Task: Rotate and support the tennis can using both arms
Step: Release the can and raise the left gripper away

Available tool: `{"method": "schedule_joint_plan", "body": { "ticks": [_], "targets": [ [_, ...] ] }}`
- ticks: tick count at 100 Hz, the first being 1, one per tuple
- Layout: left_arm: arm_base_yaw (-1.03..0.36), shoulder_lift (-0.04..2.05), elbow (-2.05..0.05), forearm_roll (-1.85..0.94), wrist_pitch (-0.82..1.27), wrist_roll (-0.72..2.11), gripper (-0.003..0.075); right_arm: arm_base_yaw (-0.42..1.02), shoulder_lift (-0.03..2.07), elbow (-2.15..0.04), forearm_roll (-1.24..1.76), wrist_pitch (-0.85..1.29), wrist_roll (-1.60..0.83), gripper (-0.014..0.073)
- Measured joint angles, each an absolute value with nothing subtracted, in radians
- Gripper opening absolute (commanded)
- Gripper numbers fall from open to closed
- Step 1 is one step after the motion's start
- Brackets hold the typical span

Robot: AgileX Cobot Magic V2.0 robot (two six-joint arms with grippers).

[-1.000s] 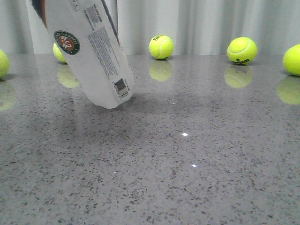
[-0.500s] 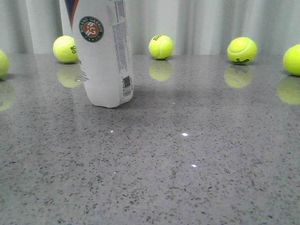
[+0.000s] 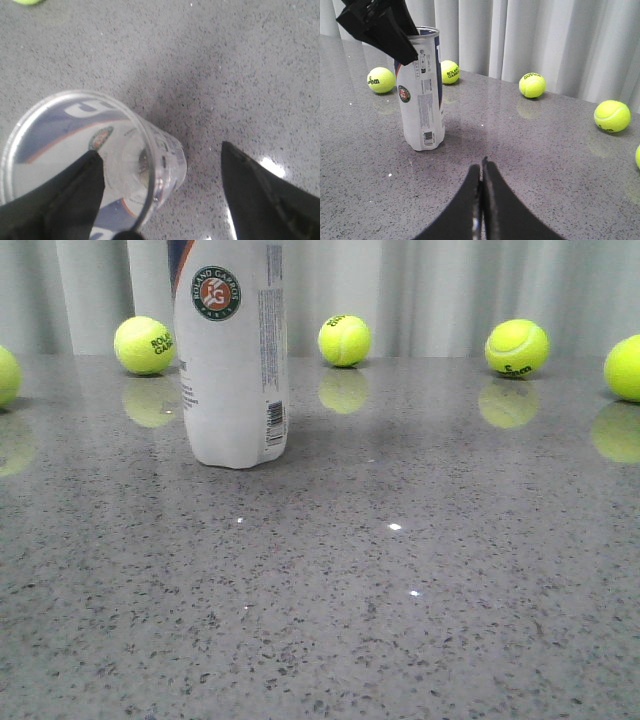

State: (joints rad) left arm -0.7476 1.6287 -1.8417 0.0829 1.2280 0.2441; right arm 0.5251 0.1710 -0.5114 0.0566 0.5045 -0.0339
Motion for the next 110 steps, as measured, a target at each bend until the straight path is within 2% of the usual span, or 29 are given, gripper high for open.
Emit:
{"method": "schedule_joint_plan", "body": {
  "ticks": [15, 34, 85, 110],
  "targets": [
    [-0.748, 1.595, -1.839, 0.085, 1.157, 0.187, 0.0278, 0.525, 0.171, -0.511, 0.057, 0.505, -0.034, -0.006],
    [-0.748, 1.471, -1.735, 0.089, 1.016, 0.106, -0.0022, 0.525, 0.171, -0.511, 0.057, 0.505, -0.034, -0.006],
    [-0.748, 1.095, -1.155, 0.091, 0.669, 0.01, -0.0019, 0.525, 0.171, -0.511, 0.057, 0.505, -0.034, -0.006],
    [-0.745, 0.942, -0.932, 0.052, 0.645, 0.007, -0.0019, 0.525, 0.171, -0.511, 0.057, 0.505, -0.034, -0.006]
  ]
}}
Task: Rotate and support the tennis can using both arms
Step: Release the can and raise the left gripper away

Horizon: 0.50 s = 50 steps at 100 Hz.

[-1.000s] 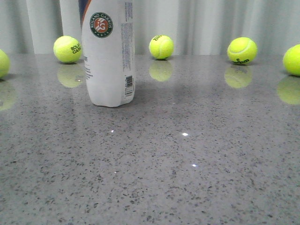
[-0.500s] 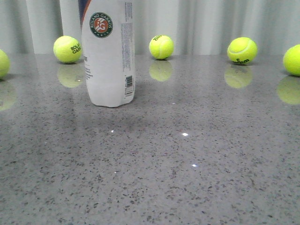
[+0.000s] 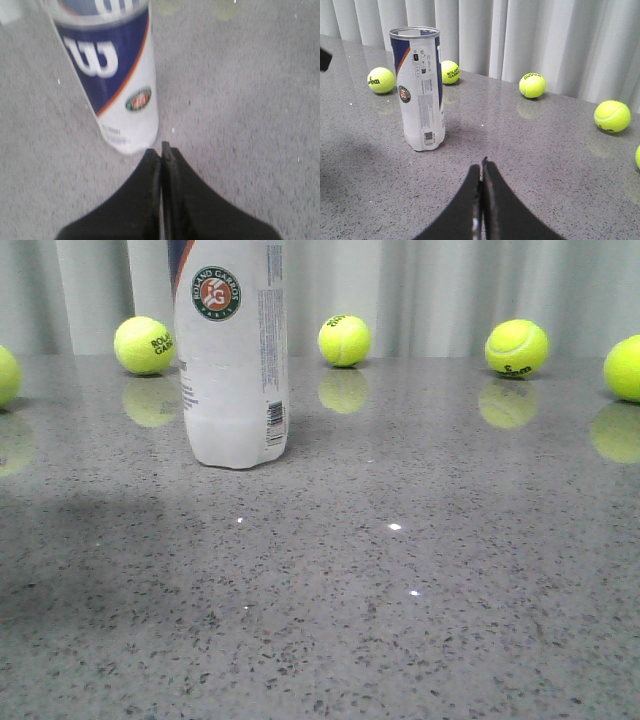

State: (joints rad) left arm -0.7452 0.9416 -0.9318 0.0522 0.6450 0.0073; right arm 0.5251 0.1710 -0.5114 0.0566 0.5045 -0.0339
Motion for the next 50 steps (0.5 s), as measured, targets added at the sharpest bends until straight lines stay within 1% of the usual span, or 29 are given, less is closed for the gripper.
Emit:
{"method": "schedule_joint_plan", "body": {
  "ticks": [16, 50],
  "targets": [
    [-0.7, 0.878, -0.857, 0.06, 0.653, 0.0, -0.0019, 0.525, 0.171, -0.511, 0.057, 0.505, -0.034, -0.006],
    [-0.545, 0.743, -0.755, 0.069, 0.661, 0.0, -0.0019, 0.525, 0.171, -0.511, 0.057, 0.505, -0.034, -0.006]
  ]
}}
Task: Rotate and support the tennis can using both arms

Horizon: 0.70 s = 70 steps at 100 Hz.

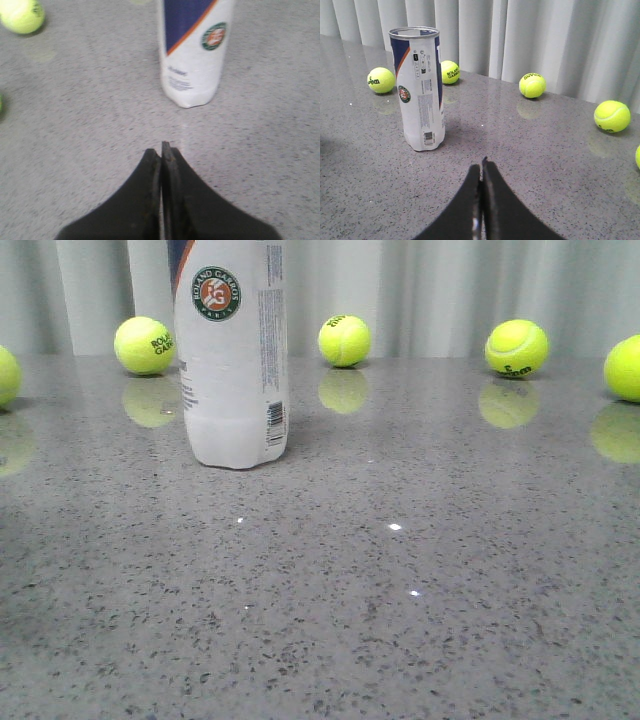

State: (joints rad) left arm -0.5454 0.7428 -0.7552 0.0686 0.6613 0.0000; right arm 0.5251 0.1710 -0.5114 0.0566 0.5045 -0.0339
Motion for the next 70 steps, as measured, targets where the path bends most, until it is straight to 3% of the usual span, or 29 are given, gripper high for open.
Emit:
{"method": "schedule_joint_plan", "body": {
  "ticks": [70],
  "targets": [
    [-0.158, 0.249, -0.183, 0.076, 0.171, 0.0, -0.0018, 0.525, 0.171, -0.511, 0.057, 0.505, -0.034, -0.006]
  ]
}}
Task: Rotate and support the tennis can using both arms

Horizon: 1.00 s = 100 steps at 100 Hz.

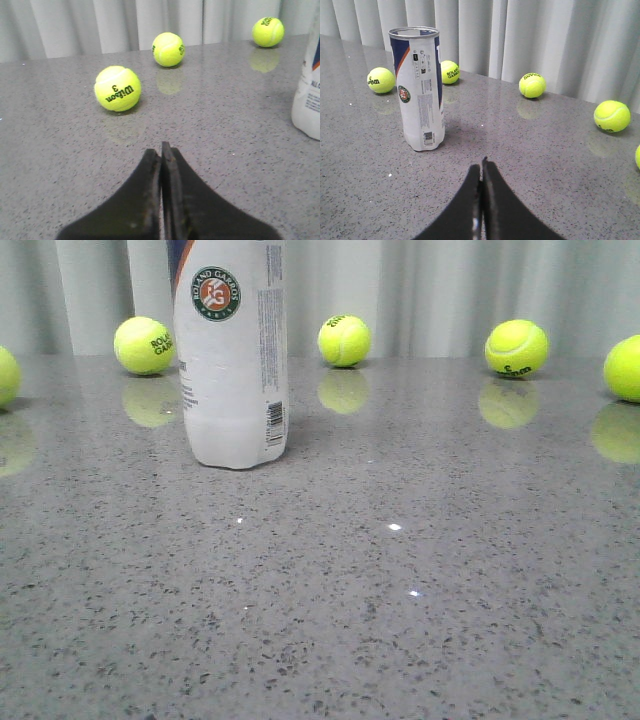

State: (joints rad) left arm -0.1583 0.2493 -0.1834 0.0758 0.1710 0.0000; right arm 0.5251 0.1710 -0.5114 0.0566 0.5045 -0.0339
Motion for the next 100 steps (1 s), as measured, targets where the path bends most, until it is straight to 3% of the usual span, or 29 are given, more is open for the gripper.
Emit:
{"method": "schedule_joint_plan", "body": {
  "ticks": [30, 100],
  "targets": [
    [-0.062, 0.002, 0.002, 0.04, 0.129, 0.0, -0.0019, 0.525, 0.171, -0.511, 0.057, 0.505, -0.034, -0.006],
    [-0.053, -0.005, 0.002, 0.033, 0.176, 0.0, -0.0019, 0.525, 0.167, -0.511, 0.057, 0.503, -0.034, -0.006]
  ]
}}
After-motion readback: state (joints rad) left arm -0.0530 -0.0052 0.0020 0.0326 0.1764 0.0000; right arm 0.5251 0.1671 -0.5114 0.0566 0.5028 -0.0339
